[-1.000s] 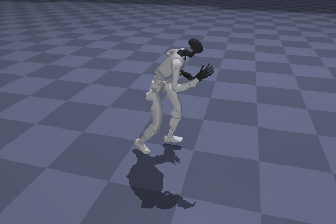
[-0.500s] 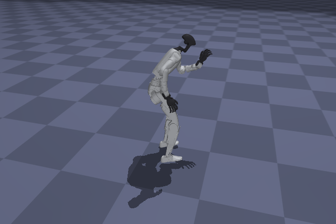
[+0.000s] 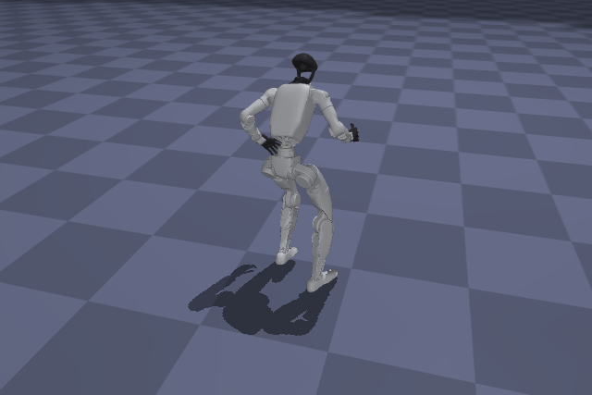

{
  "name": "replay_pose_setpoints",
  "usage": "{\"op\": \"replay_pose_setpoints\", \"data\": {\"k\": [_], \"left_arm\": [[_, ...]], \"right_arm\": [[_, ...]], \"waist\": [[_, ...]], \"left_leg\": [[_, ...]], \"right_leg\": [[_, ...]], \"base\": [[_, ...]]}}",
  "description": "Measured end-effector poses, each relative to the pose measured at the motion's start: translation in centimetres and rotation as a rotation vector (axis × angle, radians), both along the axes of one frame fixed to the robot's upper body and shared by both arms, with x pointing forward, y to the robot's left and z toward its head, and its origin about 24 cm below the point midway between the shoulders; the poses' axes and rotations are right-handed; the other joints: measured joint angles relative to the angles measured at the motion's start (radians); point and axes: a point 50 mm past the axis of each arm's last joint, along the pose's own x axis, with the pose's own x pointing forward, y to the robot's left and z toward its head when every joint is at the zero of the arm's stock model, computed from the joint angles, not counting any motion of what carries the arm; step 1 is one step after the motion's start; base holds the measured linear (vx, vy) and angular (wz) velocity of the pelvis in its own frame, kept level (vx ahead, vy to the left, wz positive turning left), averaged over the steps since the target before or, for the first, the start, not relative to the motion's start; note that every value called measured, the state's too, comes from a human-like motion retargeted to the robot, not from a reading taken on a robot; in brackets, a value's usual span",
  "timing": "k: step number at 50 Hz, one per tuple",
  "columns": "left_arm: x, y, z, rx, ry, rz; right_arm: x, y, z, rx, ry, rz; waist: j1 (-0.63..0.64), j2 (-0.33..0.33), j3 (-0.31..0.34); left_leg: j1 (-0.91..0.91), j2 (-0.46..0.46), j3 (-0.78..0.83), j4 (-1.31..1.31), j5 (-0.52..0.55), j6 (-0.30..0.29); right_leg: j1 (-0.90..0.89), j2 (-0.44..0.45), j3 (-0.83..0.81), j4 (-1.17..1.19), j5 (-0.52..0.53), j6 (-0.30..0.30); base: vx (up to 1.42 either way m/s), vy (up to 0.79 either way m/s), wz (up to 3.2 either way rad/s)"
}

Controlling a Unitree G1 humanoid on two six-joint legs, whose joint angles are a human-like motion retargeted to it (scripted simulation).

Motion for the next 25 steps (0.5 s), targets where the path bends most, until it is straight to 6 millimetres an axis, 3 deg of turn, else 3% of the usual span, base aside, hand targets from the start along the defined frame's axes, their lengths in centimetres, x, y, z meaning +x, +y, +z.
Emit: {"op": "replay_pose_setpoints", "data": {"k": [3, 7, 10, 12, 13, 15, 17, 20, 22, 23, 25], "left_arm": [[-4.7, 3.2, 0.4, -0.037, 0.104, 0.102], [-7.5, 4.9, 0.1, -0.165, 0.192, 0.193], [-7.3, 4.5, -1.8, -0.31, 0.259, 0.203], [-6.4, 3.5, -3.7, -0.457, 0.289, 0.2], [-5.7, 2.9, -4.5, -0.439, 0.298, 0.18], [-3.8, 1.2, -5.7, -0.452, 0.271, 0.149], [-1.3, -0.9, -6.0, -0.462, 0.196, 0.126], [4.1, -3.4, -3.8, -0.458, 0.018, 0.066], [8.0, -4.8, -0.1, -0.438, -0.146, -0.025], [9.9, -5.5, 2.4, -0.424, -0.235, -0.079], [12.6, -7.2, 8.0, -0.383, -0.421, -0.201]], "right_arm": [[-1.5, -1.2, 7.2, 0.078, -0.289, 0.02], [-7.0, -1.6, 14.4, 0.204, -0.671, 0.127], [-11.8, -0.7, 17.1, 0.263, -0.912, 0.236], [-14.4, 0.6, 17.5, 0.304, -1.012, 0.337], [-15.3, 1.2, 17.4, 0.298, -1.045, 0.368], [-16.5, 2.6, 16.9, 0.299, -1.062, 0.447], [-16.0, 3.8, 15.6, 0.267, -0.975, 0.481], [-12.2, 4.8, 12.0, 0.138, -0.711, 0.378], [-8.1, 4.3, 7.2, -0.003, -0.453, 0.206], [-6.1, 3.6, 3.9, -0.086, -0.296, 0.112], [-4.4, 1.8, -3.6, -0.213, 0.043, -0.013]], "waist": [[0.103, -0.013, 0.0], [0.174, -0.051, -0.015], [0.187, -0.086, -0.03], [0.199, -0.097, -0.043], [0.195, -0.101, -0.04], [0.184, -0.094, -0.016], [0.147, -0.064, -0.01], [0.075, -0.034, 0.0], [0.047, -0.013, 0.0], [0.036, -0.004, 0.0], [0.005, 0.016, 0.0]], "left_leg": [[0.023, 0.079, 0.095, -0.056, -0.048, 0.002], [0.058, 0.173, 0.255, -0.241, -0.095, 0.082], [0.117, 0.187, 0.419, -0.502, -0.088, 0.133], [0.141, 0.195, 0.491, -0.59, -0.055, 0.125], [0.167, 0.149, 0.486, -0.671, -0.025, 0.104], [0.187, 0.092, 0.42, -0.699, -0.03, 0.066], [0.152, 0.062, 0.324, -0.6, -0.075, 0.063], [0.121, -0.035, 0.184, -0.492, -0.136, 0.133], [0.108, -0.055, 0.131, -0.377, -0.196, 0.159], [0.126, -0.069, 0.11, -0.369, -0.213, 0.164], [0.17, -0.082, 0.079, -0.342, -0.243, 0.156]], "right_leg": [[0.088, -0.044, -0.121, -0.077, 0.037, 0.044], [0.191, -0.103, -0.293, -0.204, 0.143, 0.095], [0.248, -0.144, -0.4, -0.267, 0.245, 0.111], [0.257, -0.169, -0.418, -0.214, 0.275, 0.103], [0.282, -0.175, -0.416, -0.227, 0.299, 0.097], [0.299, -0.2, -0.355, -0.135, 0.298, 0.066], [0.236, -0.203, -0.184, 0.072, 0.257, 0.034], [0.071, -0.095, 0.178, 0.418, 0.172, 0.053], [-0.032, -0.012, 0.293, 0.634, 0.124, 0.066], [-0.075, 0.008, 0.311, 0.705, 0.114, 0.045], [-0.155, 0.016, 0.305, 0.816, 0.088, -0.015]], "base": [[0.16, 0.04, 2.2], [0.21, 0.19, 2.69], [0.29, 0.33, 2.83], [0.41, 0.37, 2.47], [0.4, 0.41, 2.54], [0.45, 0.42, 2.62], [0.49, 0.39, 2.9], [0.51, 0.3, 3.02], [0.61, 0.22, 2.34], [0.63, 0.2, 2.02], [0.68, 0.18, 1.91]]}}
